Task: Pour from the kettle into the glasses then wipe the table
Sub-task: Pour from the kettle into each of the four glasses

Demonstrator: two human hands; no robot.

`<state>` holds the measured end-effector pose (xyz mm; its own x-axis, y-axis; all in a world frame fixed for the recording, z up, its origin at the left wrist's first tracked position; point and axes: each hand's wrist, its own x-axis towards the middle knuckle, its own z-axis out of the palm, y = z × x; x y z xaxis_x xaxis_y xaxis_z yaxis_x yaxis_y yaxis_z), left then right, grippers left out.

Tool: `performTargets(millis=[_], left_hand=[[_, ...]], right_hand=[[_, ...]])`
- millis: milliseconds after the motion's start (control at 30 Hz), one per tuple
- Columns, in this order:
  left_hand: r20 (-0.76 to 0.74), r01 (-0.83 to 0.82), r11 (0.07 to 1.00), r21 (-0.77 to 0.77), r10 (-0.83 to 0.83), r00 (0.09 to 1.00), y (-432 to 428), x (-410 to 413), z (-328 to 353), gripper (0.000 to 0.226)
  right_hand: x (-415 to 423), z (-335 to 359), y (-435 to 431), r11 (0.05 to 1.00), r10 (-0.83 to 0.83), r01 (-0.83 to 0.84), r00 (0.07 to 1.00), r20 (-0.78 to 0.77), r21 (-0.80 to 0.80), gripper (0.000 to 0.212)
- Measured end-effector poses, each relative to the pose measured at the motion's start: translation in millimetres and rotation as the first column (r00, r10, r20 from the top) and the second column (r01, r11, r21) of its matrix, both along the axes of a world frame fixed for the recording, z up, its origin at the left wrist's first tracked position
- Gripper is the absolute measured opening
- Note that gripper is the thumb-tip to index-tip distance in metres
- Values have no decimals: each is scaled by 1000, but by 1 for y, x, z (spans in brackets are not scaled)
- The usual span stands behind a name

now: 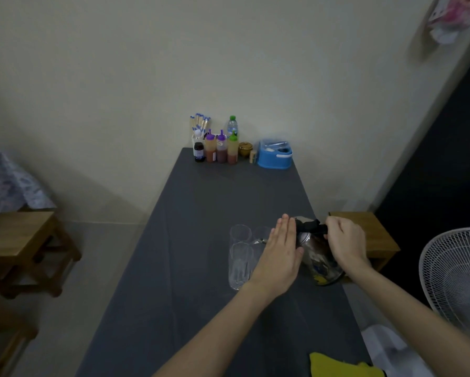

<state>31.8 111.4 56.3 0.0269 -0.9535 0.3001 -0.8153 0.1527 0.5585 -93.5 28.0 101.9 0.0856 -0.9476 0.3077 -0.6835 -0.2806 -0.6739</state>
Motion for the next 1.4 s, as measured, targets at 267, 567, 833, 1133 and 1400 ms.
performTargets(millis=[267, 567, 833, 1133, 1400], left_hand=[[78, 14, 999, -33, -12, 997, -7, -6, 1, 69], [238, 84, 991, -103, -57, 970, -36, -9, 9, 55], [187, 129, 992, -6, -125, 974, -60, -5, 11, 70], [-2, 119, 990, 73, -119, 993, -70, -2, -1, 81], [-78, 95, 992, 80, -89, 993, -75, 1, -6, 61]], right_hand=[[-9, -10, -1, 974, -125, 77, 967, 222, 212, 35], [-16, -12, -10, 913, -320, 158, 848, 422, 376, 27], [-15, -14, -34, 927, -306, 186, 876, 372, 326, 31], [-8, -5, -55, 982, -137, 115, 980, 142, 152, 39], [-2, 2, -64, 997, -39, 40, 999, -19, 62, 41]])
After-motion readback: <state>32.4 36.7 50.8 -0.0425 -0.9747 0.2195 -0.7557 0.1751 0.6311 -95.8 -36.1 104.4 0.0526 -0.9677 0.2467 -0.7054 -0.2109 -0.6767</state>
